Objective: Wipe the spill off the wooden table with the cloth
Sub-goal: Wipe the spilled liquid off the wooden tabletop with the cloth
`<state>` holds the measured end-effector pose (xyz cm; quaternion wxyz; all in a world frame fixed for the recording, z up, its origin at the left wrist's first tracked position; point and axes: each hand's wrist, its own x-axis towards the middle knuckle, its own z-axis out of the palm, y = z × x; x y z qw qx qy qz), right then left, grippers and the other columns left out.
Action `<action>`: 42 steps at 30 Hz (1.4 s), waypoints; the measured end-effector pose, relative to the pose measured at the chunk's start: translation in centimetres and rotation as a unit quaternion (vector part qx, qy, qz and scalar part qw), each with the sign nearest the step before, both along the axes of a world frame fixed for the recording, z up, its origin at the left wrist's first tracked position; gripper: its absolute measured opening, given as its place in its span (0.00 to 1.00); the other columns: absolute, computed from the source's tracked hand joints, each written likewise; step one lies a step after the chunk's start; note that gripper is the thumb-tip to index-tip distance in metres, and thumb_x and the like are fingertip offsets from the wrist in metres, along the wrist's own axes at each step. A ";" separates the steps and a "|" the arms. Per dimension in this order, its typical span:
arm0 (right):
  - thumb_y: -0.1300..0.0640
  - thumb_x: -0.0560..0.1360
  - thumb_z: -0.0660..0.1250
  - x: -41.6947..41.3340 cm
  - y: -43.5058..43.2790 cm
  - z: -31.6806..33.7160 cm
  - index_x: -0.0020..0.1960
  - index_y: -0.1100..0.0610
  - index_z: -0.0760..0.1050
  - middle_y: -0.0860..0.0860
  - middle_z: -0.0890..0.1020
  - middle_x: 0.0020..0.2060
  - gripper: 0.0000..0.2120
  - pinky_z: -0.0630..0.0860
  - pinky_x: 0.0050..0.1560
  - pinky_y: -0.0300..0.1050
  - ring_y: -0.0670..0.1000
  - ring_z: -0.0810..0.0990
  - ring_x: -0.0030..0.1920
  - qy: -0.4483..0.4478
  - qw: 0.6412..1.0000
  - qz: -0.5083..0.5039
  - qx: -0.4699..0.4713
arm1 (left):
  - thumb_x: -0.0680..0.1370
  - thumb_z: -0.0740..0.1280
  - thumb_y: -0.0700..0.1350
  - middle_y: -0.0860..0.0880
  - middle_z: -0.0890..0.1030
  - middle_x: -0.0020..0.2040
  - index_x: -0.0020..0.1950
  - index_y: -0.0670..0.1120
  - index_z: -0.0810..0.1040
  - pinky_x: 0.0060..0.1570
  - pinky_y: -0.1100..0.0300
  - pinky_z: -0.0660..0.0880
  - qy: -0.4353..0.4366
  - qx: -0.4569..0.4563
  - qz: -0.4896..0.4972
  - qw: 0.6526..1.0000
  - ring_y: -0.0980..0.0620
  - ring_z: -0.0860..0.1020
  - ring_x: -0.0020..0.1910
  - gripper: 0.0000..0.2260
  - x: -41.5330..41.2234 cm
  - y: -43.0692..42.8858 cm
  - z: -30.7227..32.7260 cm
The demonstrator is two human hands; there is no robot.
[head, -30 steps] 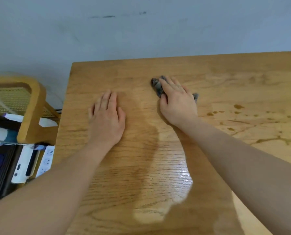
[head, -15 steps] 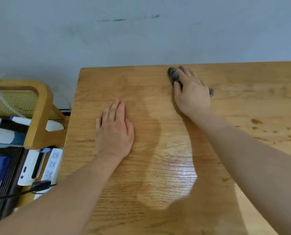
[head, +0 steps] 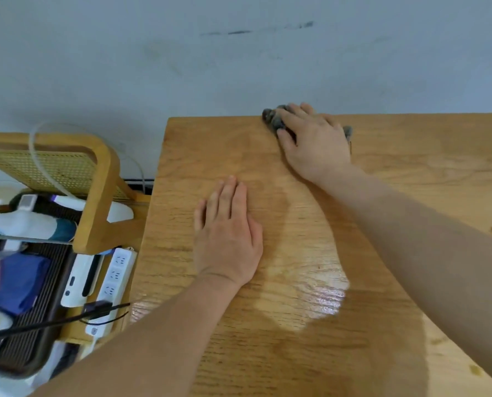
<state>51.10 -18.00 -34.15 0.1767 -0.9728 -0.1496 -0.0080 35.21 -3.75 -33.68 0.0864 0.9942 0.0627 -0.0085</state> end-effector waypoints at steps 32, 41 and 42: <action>0.52 0.80 0.51 -4.8 -6.9 0.1 0.76 0.54 0.61 0.52 0.65 0.76 0.25 0.61 0.73 0.58 0.54 0.59 0.76 -0.004 0.974 -0.225 -0.011 | 0.77 0.55 0.48 0.47 0.63 0.75 0.74 0.45 0.62 0.70 0.45 0.57 0.009 0.010 -0.002 1.000 0.47 0.59 0.73 0.24 0.0 -0.1 -0.2; 0.51 0.81 0.55 -12.8 -7.0 0.1 0.75 0.51 0.65 0.51 0.67 0.74 0.22 0.62 0.73 0.55 0.52 0.63 0.75 0.023 0.988 0.148 -0.023 | 0.76 0.53 0.49 0.47 0.63 0.75 0.73 0.45 0.63 0.69 0.44 0.57 0.005 0.006 0.001 1.000 0.46 0.59 0.73 0.25 0.1 -0.3 0.1; 0.51 0.80 0.54 -9.7 -8.0 0.1 0.75 0.51 0.65 0.50 0.67 0.74 0.23 0.62 0.72 0.56 0.52 0.63 0.75 0.018 0.993 0.112 -0.021 | 0.76 0.53 0.49 0.47 0.63 0.75 0.73 0.45 0.63 0.69 0.44 0.56 0.004 0.006 0.002 1.000 0.46 0.59 0.73 0.25 0.2 -0.3 0.0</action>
